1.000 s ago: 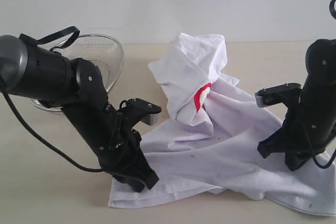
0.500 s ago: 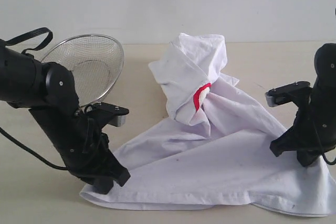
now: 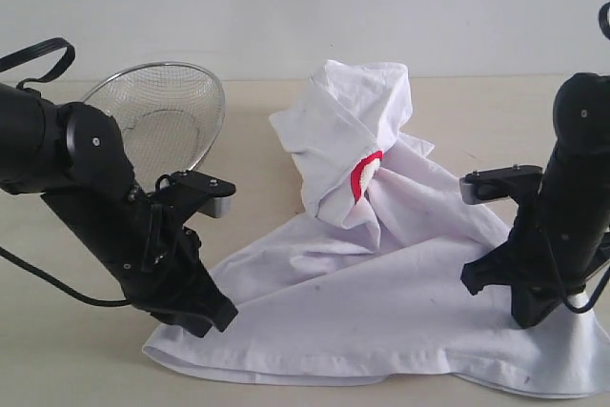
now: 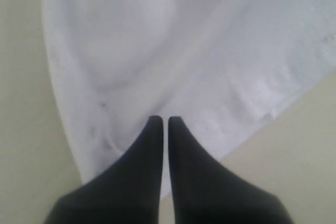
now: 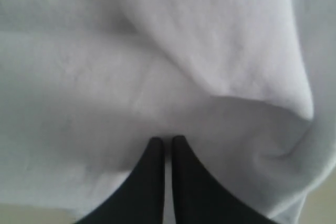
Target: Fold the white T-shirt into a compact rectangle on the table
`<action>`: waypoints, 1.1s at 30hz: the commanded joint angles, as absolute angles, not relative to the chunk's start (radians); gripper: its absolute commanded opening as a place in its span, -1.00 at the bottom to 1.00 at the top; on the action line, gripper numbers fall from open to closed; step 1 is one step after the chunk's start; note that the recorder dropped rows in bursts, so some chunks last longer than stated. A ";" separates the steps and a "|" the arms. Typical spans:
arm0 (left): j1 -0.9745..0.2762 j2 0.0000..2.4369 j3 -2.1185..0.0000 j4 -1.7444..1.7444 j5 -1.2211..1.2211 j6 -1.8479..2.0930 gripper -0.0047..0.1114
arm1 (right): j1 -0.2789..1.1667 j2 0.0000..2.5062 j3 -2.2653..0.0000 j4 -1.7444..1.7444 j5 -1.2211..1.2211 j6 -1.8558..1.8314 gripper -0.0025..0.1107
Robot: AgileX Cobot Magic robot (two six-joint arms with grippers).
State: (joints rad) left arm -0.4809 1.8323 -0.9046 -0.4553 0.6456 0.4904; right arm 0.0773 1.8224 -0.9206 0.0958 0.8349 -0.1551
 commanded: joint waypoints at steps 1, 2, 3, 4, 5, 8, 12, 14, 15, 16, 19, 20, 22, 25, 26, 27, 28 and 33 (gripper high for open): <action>-0.487 1.823 -0.885 -0.463 0.591 0.486 -0.84 | 0.079 1.816 -0.920 0.100 0.875 -0.156 -0.96; -0.487 1.823 -0.885 -0.463 0.591 0.486 -0.84 | 0.079 1.816 -0.920 0.100 0.877 -0.156 -0.96; -0.487 1.823 -0.884 -0.463 0.592 0.486 -0.84 | 0.079 1.816 -0.920 0.100 0.880 -0.156 -0.96; -0.487 1.823 -0.884 -0.463 0.594 0.486 -0.84 | 0.079 1.816 -0.920 0.100 0.884 -0.156 -0.96; -0.487 1.823 -0.879 -0.463 0.596 0.486 -0.84 | 0.079 1.816 -0.915 0.097 0.884 -0.156 -0.96; -0.487 1.823 -0.866 -0.429 0.594 0.446 -0.84 | 0.079 1.816 -0.869 0.095 0.836 -0.156 -0.96; -0.487 1.823 -0.841 -0.409 0.594 0.418 -0.84 | 0.079 1.816 -0.777 0.095 0.760 -0.140 -0.96; -0.487 1.823 -0.824 -0.409 0.599 0.411 -0.84 | 0.079 1.816 -0.732 0.097 0.742 -0.119 -0.96; -0.487 1.823 -0.815 -0.409 0.602 0.408 -0.84 | 0.079 1.816 -0.710 0.097 0.740 -0.113 -0.96; -0.487 1.823 -0.802 -0.409 0.602 0.404 -0.84 | 0.079 1.816 -0.688 0.097 0.738 -0.105 -0.96; -0.487 1.814 -0.750 -0.411 0.597 0.385 -0.84 | 0.079 1.814 -0.630 0.100 0.720 -0.076 -0.96; -0.487 1.804 -0.729 -0.411 0.595 0.382 -0.84 | 0.079 1.814 -0.616 0.100 0.720 -0.076 -0.96; -0.487 1.781 -0.686 -0.411 0.590 0.373 -0.84 | 0.079 1.814 -0.587 0.101 0.720 -0.076 -0.96; -0.487 1.720 -0.621 -0.426 0.579 0.367 -0.84 | 0.079 1.814 -0.565 0.123 0.722 -0.073 -0.96; -0.487 1.697 -0.600 -0.437 0.575 0.367 -0.84 | 0.079 1.811 -0.561 0.125 0.723 -0.073 -0.96; -0.487 1.672 -0.582 -0.441 0.573 0.367 -0.84 | 0.079 1.808 -0.559 0.127 0.726 -0.073 -0.96; -0.487 1.652 -0.570 -0.441 0.573 0.367 -0.84 | 0.079 1.802 -0.559 0.127 0.737 -0.073 -0.96; -0.487 1.522 -0.578 -0.464 0.554 0.367 -0.84 | 0.079 1.713 -0.561 0.151 0.767 -0.098 -0.96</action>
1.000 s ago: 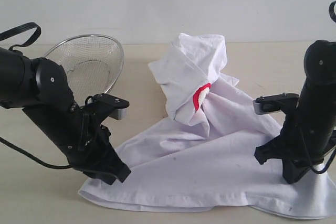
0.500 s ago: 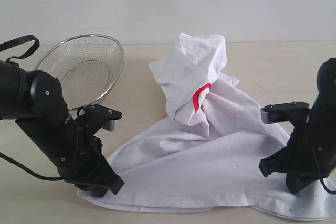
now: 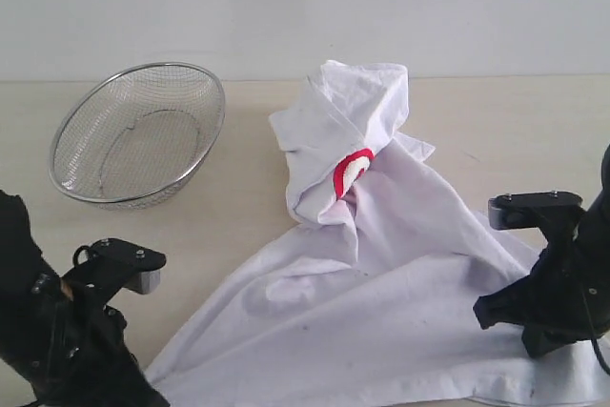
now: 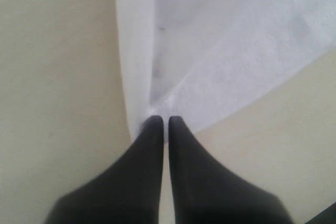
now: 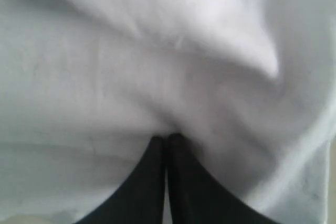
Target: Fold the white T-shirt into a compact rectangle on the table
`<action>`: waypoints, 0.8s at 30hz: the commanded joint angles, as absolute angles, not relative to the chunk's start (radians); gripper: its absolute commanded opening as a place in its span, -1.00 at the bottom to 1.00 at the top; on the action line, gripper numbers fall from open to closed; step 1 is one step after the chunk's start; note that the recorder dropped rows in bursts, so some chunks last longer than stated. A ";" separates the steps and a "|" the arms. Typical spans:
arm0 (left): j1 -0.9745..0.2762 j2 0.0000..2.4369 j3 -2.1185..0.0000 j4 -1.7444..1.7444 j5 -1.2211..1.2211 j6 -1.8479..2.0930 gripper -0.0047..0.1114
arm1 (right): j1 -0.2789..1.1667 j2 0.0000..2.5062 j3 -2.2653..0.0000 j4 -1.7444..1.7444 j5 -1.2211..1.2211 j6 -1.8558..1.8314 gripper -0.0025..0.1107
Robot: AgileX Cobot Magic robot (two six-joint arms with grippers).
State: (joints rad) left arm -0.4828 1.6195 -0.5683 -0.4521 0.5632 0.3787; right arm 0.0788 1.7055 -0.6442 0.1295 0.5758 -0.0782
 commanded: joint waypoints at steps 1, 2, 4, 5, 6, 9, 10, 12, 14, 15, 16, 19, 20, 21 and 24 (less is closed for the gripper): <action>-0.487 1.499 -0.594 -0.468 0.559 0.367 -0.84 | 0.079 1.678 -0.565 0.168 0.774 -0.118 -0.96; -0.487 1.469 -0.613 -0.468 0.566 0.367 -0.84 | 0.079 1.638 -0.572 0.184 0.787 -0.137 -0.96; -0.487 1.413 -0.650 -0.468 0.572 0.367 -0.84 | 0.079 1.548 -0.607 0.224 0.804 -0.191 -0.96; -0.487 1.391 -0.672 -0.464 0.557 0.367 -0.84 | 0.079 1.513 -0.628 0.239 0.806 -0.210 -0.96; -0.487 1.377 -0.693 -0.459 0.527 0.367 -0.84 | 0.079 1.463 -0.664 0.259 0.798 -0.213 -0.96; -0.475 1.400 -0.767 -0.449 0.392 0.365 -0.84 | 0.079 1.380 -0.789 0.280 0.658 -0.251 -0.96; -0.460 1.449 -0.813 -0.449 0.380 0.383 -0.84 | 0.079 1.384 -0.861 0.280 0.597 -0.281 -0.96; -0.449 1.539 -0.885 -0.447 0.366 0.434 -0.84 | 0.079 1.443 -0.971 0.288 0.580 -0.331 -0.96; -0.449 1.629 -0.983 -0.460 0.376 0.495 -0.84 | 0.079 1.550 -1.081 0.366 0.596 -0.431 -0.96; -0.449 1.663 -1.022 -0.471 0.399 0.511 -0.84 | 0.079 1.589 -1.121 0.399 0.618 -0.467 -0.96; -0.449 1.723 -1.102 -0.507 0.462 0.563 -0.84 | 0.079 1.652 -1.182 0.426 0.636 -0.481 -0.96; -0.452 1.833 -1.227 -0.819 0.595 0.876 -0.84 | 0.079 1.749 -1.249 0.430 0.632 -0.479 -0.96; -0.454 1.855 -1.243 -0.938 0.648 0.990 -0.84 | 0.079 1.765 -1.249 0.430 0.632 -0.482 -0.96; -0.467 1.873 -1.250 -1.064 0.682 1.121 -0.84 | 0.079 1.780 -1.249 0.430 0.667 -0.496 -0.96; -0.565 1.919 -1.252 -1.086 0.498 1.209 -0.84 | 0.079 1.826 -1.246 0.430 0.733 -0.501 -0.96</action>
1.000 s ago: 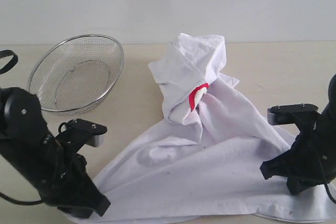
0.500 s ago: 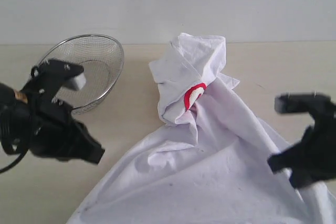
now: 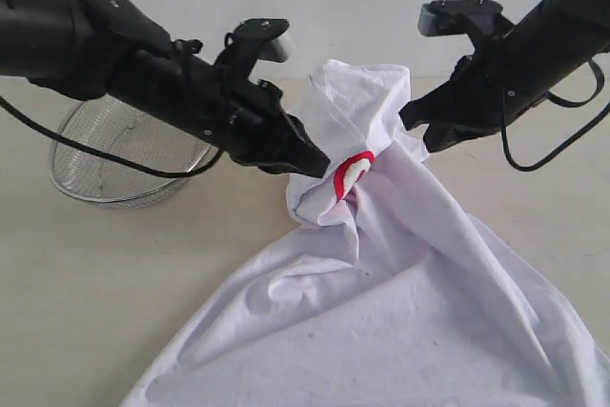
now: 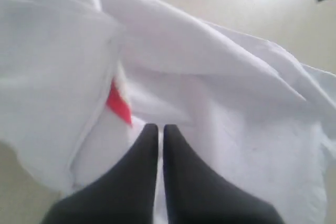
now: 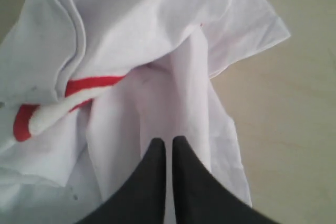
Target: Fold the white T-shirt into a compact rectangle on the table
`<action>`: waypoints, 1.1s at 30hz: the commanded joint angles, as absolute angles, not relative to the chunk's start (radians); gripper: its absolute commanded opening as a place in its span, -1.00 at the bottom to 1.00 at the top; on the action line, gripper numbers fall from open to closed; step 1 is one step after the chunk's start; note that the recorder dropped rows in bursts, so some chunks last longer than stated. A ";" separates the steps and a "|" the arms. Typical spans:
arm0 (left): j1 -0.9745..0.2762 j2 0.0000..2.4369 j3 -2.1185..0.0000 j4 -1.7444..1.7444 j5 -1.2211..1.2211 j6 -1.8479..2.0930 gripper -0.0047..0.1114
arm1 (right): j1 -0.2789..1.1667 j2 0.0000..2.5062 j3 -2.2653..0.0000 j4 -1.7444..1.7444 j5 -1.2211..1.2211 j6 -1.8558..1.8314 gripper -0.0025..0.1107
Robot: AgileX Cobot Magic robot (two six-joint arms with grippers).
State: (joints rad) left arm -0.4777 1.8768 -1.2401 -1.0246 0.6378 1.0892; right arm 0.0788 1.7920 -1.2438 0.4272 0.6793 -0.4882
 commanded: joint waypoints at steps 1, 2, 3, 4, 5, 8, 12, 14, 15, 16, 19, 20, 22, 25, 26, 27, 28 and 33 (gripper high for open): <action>-0.596 1.945 -1.259 -1.071 0.465 1.221 -0.84 | 0.079 1.844 -1.246 0.430 0.734 -0.501 -0.96; -0.615 1.967 -1.269 -1.069 0.458 1.223 -0.84 | 0.079 1.853 -1.246 0.430 0.739 -0.501 -0.96; -0.632 1.992 -1.282 -1.069 0.446 1.223 -0.84 | 0.079 1.866 -1.246 0.430 0.747 -0.501 -0.96; -0.645 2.017 -1.294 -1.069 0.428 1.223 -0.84 | 0.079 1.879 -1.246 0.430 0.753 -0.501 -0.96; -0.656 2.041 -1.311 -1.069 0.395 1.220 -0.84 | 0.079 1.893 -1.246 0.430 0.755 -0.501 -0.96; -0.673 2.100 -1.364 -1.072 0.271 1.220 -0.84 | 0.079 1.930 -1.246 0.430 0.744 -0.501 -0.96; -0.672 2.170 -1.438 -1.072 0.149 1.220 -0.84 | 0.079 1.976 -1.246 0.430 0.709 -0.501 -0.96; -0.668 2.201 -1.457 -1.055 0.074 1.220 -0.84 | 0.079 1.998 -1.246 0.430 0.703 -0.501 -0.96; -0.663 2.214 -1.464 -1.055 0.035 1.220 -0.84 | 0.079 2.007 -1.246 0.430 0.703 -0.501 -0.96; -0.660 2.224 -1.467 -1.055 0.013 1.220 -0.84 | 0.079 2.017 -1.246 0.430 0.703 -0.501 -0.96; -0.632 2.236 -1.469 -1.055 -0.016 1.220 -0.84 | 0.079 2.039 -1.246 0.430 0.703 -0.501 -0.96; -0.618 2.236 -1.469 -1.057 -0.020 1.220 -0.84 | 0.079 2.047 -1.246 0.430 0.705 -0.501 -0.96; -0.595 2.230 -1.469 -1.057 -0.038 1.220 -0.84 | 0.079 2.054 -1.246 0.424 0.703 -0.501 -0.96; -0.542 2.210 -1.469 -1.057 -0.037 1.220 -0.84 | 0.079 2.056 -1.246 0.388 0.688 -0.486 -0.96; -0.524 2.209 -1.469 -1.057 -0.024 1.220 -0.84 | 0.079 2.056 -1.246 0.362 0.678 -0.460 -0.96; -0.507 2.209 -1.469 -1.057 -0.013 1.220 -0.84 | 0.079 2.056 -1.246 0.341 0.672 -0.425 -0.96; -0.490 2.209 -1.469 -1.057 0.000 1.220 -0.84 | 0.079 2.056 -1.246 0.310 0.665 -0.392 -0.96; -0.434 2.215 -1.455 -1.057 0.030 1.220 -0.84 | 0.079 2.056 -1.246 0.160 0.672 -0.262 -0.96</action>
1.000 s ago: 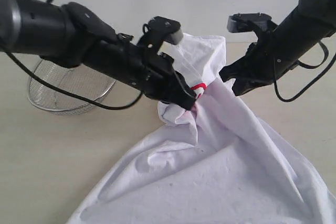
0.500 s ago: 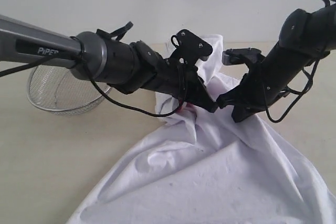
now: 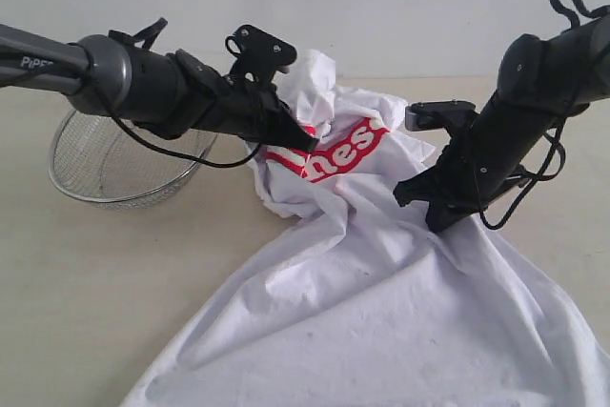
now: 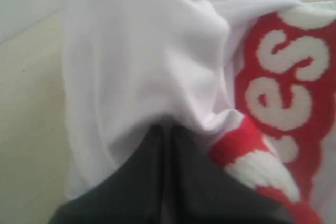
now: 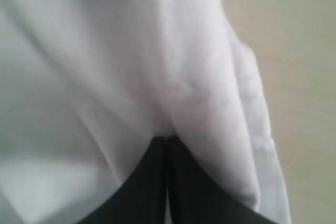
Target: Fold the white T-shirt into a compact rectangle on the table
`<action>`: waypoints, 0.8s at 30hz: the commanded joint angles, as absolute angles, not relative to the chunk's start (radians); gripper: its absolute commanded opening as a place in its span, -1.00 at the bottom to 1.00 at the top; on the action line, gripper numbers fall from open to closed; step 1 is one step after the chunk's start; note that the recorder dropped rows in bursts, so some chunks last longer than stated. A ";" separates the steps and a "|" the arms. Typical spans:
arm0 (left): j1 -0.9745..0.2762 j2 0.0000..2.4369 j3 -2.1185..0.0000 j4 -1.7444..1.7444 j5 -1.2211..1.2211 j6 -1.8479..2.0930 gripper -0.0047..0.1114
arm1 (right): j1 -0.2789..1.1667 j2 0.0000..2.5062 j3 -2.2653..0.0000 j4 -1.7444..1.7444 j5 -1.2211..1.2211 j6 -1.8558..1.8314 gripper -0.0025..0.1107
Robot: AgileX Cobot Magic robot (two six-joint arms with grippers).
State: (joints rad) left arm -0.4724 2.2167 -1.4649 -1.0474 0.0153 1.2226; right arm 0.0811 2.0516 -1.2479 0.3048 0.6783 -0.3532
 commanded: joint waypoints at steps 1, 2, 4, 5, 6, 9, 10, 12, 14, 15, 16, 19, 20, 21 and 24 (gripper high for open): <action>-0.424 2.219 -1.455 -1.057 0.030 1.220 -0.84 | 0.079 2.056 -1.246 0.137 0.674 -0.240 -0.96; -0.416 2.219 -1.455 -1.057 0.030 1.220 -0.84 | 0.079 2.056 -1.246 0.122 0.676 -0.224 -0.96; -0.408 2.219 -1.455 -1.057 0.022 1.220 -0.84 | 0.079 2.056 -1.246 0.116 0.676 -0.219 -0.96; -0.406 2.219 -1.455 -1.057 0.024 1.220 -0.84 | 0.079 2.056 -1.246 0.119 0.676 -0.219 -0.96; -0.404 2.217 -1.457 -1.057 0.031 1.220 -0.84 | 0.079 2.054 -1.246 0.126 0.676 -0.227 -0.96; -0.408 2.209 -1.480 -1.029 0.127 1.227 -0.84 | 0.079 2.000 -1.246 0.237 0.655 -0.341 -0.96; -0.413 2.209 -1.492 -1.029 0.146 1.227 -0.84 | 0.079 1.977 -1.246 0.295 0.634 -0.371 -0.96; -0.424 2.209 -1.509 -1.031 0.160 1.216 -0.84 | 0.079 1.917 -1.250 0.348 0.569 -0.391 -0.96; -0.432 2.209 -1.514 -1.031 0.162 1.190 -0.84 | 0.079 1.878 -1.268 0.348 0.513 -0.391 -0.96; -0.435 2.209 -1.519 -1.031 0.179 1.174 -0.84 | 0.079 1.873 -1.286 0.338 0.492 -0.397 -0.96; -0.438 2.209 -1.519 -1.031 0.189 1.168 -0.84 | 0.079 1.873 -1.305 0.326 0.480 -0.402 -0.96; -0.446 2.209 -1.519 -1.031 0.237 1.168 -0.84 | 0.079 1.923 -1.404 0.305 0.487 -0.402 -0.96; -0.449 2.209 -1.519 -1.027 0.240 1.162 -0.84 | 0.079 1.957 -1.444 0.305 0.511 -0.402 -0.96; -0.451 2.209 -1.519 -1.023 0.240 1.157 -0.84 | 0.079 1.981 -1.485 0.305 0.527 -0.402 -0.96; -0.453 2.197 -1.519 -1.019 0.243 1.139 -0.84 | 0.079 2.075 -1.597 0.305 0.620 -0.373 -0.96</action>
